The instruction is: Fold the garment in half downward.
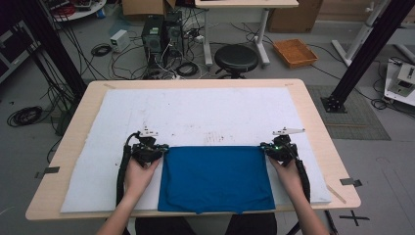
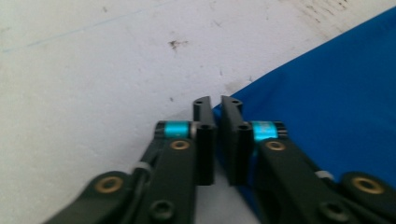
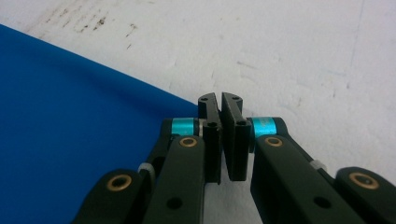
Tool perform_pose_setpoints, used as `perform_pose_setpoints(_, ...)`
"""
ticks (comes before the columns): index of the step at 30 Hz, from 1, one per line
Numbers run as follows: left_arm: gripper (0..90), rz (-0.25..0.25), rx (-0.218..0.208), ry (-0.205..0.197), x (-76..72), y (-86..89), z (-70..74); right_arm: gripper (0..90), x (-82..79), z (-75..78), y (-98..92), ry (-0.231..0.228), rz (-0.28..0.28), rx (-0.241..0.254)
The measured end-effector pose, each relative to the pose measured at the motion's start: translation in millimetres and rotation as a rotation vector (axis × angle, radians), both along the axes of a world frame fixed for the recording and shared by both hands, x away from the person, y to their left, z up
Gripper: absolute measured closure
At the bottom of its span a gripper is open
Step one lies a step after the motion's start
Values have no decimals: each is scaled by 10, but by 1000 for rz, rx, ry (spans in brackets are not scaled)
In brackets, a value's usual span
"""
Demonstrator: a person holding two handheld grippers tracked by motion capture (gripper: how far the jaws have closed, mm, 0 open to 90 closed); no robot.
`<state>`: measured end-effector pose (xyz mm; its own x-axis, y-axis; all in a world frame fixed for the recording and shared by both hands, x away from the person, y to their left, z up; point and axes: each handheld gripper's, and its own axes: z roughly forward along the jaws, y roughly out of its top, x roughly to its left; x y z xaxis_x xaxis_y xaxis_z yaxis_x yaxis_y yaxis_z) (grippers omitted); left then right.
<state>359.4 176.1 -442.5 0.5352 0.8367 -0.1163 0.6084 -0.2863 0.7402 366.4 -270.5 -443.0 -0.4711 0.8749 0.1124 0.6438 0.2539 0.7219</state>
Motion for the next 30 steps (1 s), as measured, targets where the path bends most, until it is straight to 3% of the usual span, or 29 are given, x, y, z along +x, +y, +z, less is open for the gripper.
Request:
perform_pose_setpoints(5,878,7,14,-20,151,-4,18,876,151,56,-20,-19,-9,18)
perform_pose_setpoints(11,877,37,-7,-46,398,-18,6,876,432,116,-12,-29,-26,7)
perform_pose_setpoints(17,876,44,-9,-69,469,-30,2,872,542,53,-7,-32,-28,-14)
perform_pose_setpoints(19,855,56,-1,-80,458,-31,12,818,532,63,-2,-42,-28,-18)
perform_pose_setpoints(21,695,77,5,-96,427,-16,50,730,499,102,-2,-65,-43,-17)
perform_pose_setpoints(24,612,74,-26,-146,309,49,159,616,404,191,-35,-103,-26,8)
perform_pose_setpoints(27,510,35,-59,-205,121,134,282,567,247,293,-91,-148,-24,38)
perform_pose_setpoints(30,458,5,-48,-270,-49,214,364,533,82,387,-156,-196,-14,47)
